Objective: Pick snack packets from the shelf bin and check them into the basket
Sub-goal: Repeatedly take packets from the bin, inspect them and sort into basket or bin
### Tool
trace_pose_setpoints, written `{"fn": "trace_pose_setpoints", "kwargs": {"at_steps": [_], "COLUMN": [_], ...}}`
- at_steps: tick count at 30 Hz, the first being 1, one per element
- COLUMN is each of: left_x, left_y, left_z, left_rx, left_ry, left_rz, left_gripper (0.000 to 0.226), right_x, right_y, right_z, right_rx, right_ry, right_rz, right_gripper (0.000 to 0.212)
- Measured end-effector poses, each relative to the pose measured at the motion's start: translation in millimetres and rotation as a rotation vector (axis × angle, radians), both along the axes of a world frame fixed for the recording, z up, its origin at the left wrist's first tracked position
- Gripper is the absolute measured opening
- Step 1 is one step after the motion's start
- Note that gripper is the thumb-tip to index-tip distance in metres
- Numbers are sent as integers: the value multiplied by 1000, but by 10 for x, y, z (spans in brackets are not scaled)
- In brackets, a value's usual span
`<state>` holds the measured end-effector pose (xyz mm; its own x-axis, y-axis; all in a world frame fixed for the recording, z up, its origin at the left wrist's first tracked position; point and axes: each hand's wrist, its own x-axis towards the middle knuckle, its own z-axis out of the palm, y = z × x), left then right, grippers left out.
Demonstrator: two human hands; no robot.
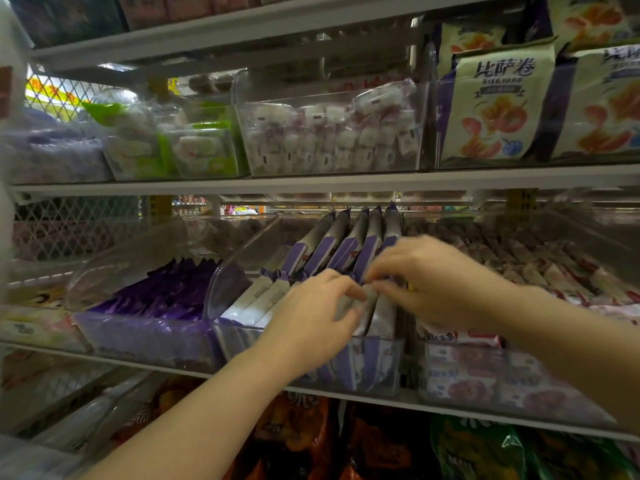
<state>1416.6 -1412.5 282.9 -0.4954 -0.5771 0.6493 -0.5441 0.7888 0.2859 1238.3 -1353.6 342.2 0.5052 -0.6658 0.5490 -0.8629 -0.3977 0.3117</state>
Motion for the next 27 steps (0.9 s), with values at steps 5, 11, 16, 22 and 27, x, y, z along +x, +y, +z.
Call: {"fn": "trace_pose_setpoints", "kwargs": {"at_steps": [5,11,16,22,27], "left_x": [-200,-106,-52,136,204], "left_y": [32,-50,-87,-240,-617], "left_z": [-86,-62,-109,60,283], "left_rx": [18,-100,-15,37,60], "left_ry": [-263,-478,-439,201,337], "left_rz": [-148,-32,-81,-65,246], "left_gripper": [41,54,49,33,51], "right_x": [-254,-337,-281,-241,-220], "right_y": [-301,-647,-740,-650,-676], "right_z": [209,376,374,308,295], "right_rx": [-122,45,82,91,163], "right_ry": [-284,-345,-398,-414,-420], "right_rz": [-186,-280,-336,-248,-229], "right_gripper": [27,35,37,47,56]}}
